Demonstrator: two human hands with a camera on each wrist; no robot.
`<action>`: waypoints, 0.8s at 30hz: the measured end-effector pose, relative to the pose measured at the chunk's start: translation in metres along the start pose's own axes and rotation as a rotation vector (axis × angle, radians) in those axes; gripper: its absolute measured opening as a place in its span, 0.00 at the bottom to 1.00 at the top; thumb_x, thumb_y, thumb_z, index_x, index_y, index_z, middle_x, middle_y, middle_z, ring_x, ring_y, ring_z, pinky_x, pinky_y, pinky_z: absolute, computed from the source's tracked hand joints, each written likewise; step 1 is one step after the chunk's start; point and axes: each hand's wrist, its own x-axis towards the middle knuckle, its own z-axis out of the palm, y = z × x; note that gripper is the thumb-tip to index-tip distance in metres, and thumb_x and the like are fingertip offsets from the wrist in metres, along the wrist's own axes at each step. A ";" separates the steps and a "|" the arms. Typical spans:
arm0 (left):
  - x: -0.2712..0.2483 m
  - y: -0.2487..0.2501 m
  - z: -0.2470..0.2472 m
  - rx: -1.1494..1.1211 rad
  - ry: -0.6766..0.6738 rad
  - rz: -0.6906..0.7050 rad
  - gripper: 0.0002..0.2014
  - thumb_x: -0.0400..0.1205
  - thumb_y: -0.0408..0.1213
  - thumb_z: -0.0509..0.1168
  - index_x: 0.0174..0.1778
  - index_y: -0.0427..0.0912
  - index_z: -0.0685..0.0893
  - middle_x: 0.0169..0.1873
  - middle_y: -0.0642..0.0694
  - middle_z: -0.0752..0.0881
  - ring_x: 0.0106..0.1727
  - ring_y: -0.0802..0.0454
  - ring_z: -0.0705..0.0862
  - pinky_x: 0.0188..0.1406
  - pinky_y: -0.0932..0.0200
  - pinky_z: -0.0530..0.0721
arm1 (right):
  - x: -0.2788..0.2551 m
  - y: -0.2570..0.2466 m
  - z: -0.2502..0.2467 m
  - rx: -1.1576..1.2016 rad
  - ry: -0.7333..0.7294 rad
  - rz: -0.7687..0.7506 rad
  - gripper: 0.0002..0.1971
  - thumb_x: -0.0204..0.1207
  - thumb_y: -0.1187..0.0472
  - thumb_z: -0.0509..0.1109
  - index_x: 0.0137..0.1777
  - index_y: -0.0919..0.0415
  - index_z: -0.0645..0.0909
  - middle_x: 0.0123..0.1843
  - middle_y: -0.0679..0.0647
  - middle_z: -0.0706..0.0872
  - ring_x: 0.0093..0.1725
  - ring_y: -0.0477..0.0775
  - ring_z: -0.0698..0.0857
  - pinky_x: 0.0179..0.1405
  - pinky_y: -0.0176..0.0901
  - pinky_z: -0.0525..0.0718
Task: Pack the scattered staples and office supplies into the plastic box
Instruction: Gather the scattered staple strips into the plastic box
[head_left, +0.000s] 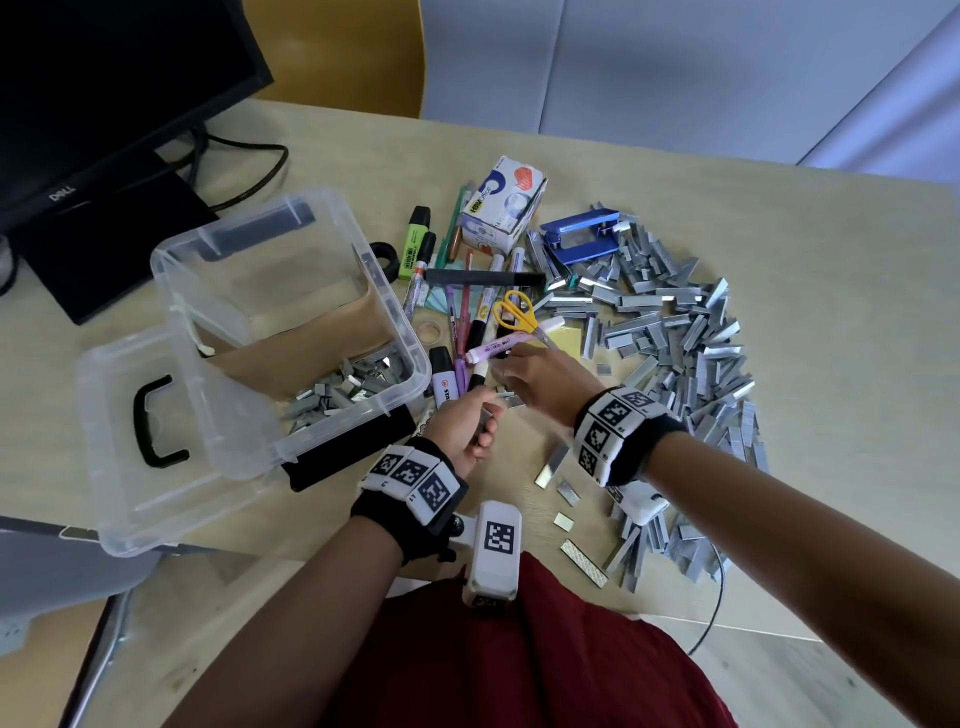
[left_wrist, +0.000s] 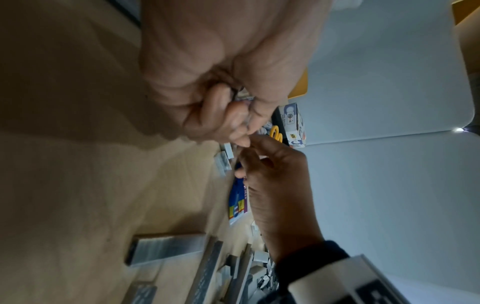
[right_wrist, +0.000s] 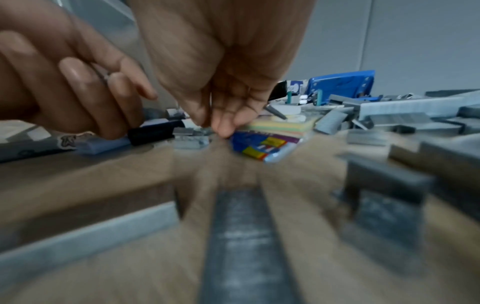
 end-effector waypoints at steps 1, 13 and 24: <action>0.000 -0.001 -0.002 -0.004 -0.012 -0.015 0.17 0.84 0.41 0.58 0.28 0.39 0.73 0.12 0.52 0.71 0.09 0.60 0.64 0.09 0.74 0.56 | 0.003 -0.001 0.004 -0.004 0.010 -0.016 0.06 0.74 0.69 0.67 0.49 0.66 0.85 0.51 0.61 0.86 0.51 0.61 0.85 0.50 0.54 0.84; -0.001 -0.004 -0.003 -0.130 -0.016 -0.030 0.16 0.82 0.38 0.55 0.28 0.39 0.73 0.12 0.51 0.72 0.10 0.60 0.67 0.10 0.74 0.59 | -0.003 -0.009 0.010 0.075 -0.044 0.031 0.09 0.75 0.67 0.66 0.49 0.72 0.83 0.51 0.66 0.82 0.51 0.64 0.81 0.49 0.52 0.79; -0.001 -0.003 -0.003 -0.217 -0.080 -0.058 0.19 0.85 0.36 0.50 0.32 0.32 0.77 0.14 0.46 0.79 0.12 0.56 0.75 0.11 0.72 0.71 | -0.008 -0.013 -0.010 0.313 0.199 0.084 0.07 0.71 0.65 0.73 0.43 0.70 0.85 0.43 0.60 0.85 0.39 0.52 0.80 0.46 0.41 0.80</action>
